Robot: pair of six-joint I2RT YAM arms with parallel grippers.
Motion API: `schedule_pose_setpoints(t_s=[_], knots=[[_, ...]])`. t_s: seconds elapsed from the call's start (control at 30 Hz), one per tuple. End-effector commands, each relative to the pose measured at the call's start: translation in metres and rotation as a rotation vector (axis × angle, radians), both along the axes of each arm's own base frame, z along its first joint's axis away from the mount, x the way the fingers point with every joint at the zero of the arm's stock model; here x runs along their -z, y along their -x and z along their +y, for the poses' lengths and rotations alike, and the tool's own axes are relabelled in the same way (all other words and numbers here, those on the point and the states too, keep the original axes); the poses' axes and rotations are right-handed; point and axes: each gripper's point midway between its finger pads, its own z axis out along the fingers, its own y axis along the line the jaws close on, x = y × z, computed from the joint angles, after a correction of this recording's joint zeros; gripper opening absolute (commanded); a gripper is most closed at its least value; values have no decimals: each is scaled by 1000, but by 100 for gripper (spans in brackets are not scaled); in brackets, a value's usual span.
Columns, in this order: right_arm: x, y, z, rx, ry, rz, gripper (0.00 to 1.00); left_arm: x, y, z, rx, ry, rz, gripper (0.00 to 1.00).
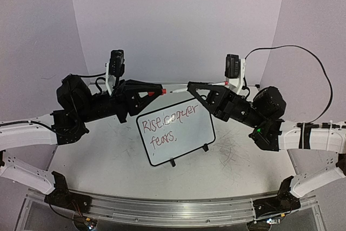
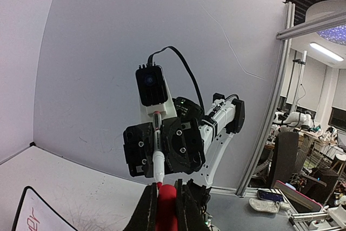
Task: Write a sentence on the whiteboard
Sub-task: Insert the pen cap into the whiteboard marker.
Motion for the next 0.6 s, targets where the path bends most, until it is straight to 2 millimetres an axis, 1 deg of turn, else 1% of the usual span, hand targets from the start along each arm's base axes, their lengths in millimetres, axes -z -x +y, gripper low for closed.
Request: schedule_pose_setpoints(t_s=[0.0,0.17,0.33,0.57], knots=[[-29,9,-10,-3,-92,-53,0,-10,2,3,-7,42,-27,0],[-27,11,-3,-31,-84,-50,0,-10,2,0,6,37,-27,0],[-28,12,-1,-35,-90,-51,0,-9,2,0,6,36,-23,0],[-24,9,3,-34,-88,-40,0,-8,3,-2,16,33,-20,0]])
